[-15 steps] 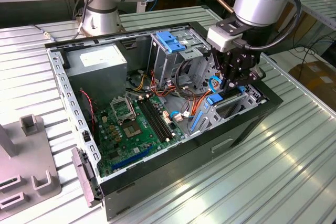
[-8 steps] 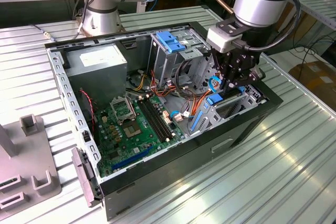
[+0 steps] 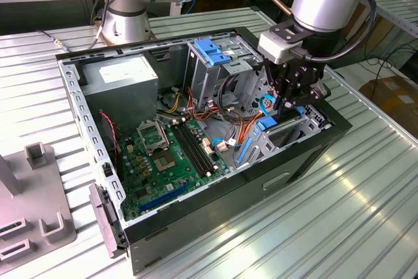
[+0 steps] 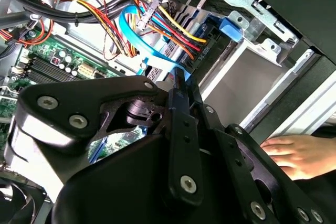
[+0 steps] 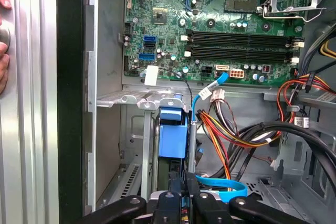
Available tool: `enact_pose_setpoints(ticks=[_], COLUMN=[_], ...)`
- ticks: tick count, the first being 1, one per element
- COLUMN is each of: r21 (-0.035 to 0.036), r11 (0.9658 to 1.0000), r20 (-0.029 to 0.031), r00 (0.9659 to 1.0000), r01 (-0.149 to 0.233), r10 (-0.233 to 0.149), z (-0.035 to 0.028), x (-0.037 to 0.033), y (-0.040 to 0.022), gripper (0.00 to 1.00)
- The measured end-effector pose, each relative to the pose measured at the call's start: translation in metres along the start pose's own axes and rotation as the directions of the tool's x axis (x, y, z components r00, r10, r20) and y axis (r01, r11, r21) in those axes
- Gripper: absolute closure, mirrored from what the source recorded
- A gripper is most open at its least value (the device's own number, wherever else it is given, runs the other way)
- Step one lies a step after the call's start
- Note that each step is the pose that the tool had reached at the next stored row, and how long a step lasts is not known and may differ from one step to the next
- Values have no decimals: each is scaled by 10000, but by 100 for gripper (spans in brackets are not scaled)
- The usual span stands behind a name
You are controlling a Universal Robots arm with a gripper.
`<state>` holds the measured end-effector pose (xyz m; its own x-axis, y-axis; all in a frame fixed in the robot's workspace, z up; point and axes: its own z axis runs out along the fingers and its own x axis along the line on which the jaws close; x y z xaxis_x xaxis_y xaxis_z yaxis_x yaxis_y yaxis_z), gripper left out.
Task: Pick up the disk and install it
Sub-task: 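Insert the second disk wire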
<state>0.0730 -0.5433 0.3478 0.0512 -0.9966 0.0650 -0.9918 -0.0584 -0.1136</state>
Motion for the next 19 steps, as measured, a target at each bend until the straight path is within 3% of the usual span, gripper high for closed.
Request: enact_pose_setpoints(ticks=[2,3,4,5,19], r21=[3,8,15,17,17], r11=[10000,10000,10000,10000,10000], r20=[78,176,322,361,371], r00=[10000,9998,9995,9993,9993], r01=[-9,-21,-39,-43,-44], r10=[9,21,38,43,44], z=[0,1,2,4,53], x=[14,29,48,63,104], y=[0,1,2,3,11], gripper=[84,84,84,84,84])
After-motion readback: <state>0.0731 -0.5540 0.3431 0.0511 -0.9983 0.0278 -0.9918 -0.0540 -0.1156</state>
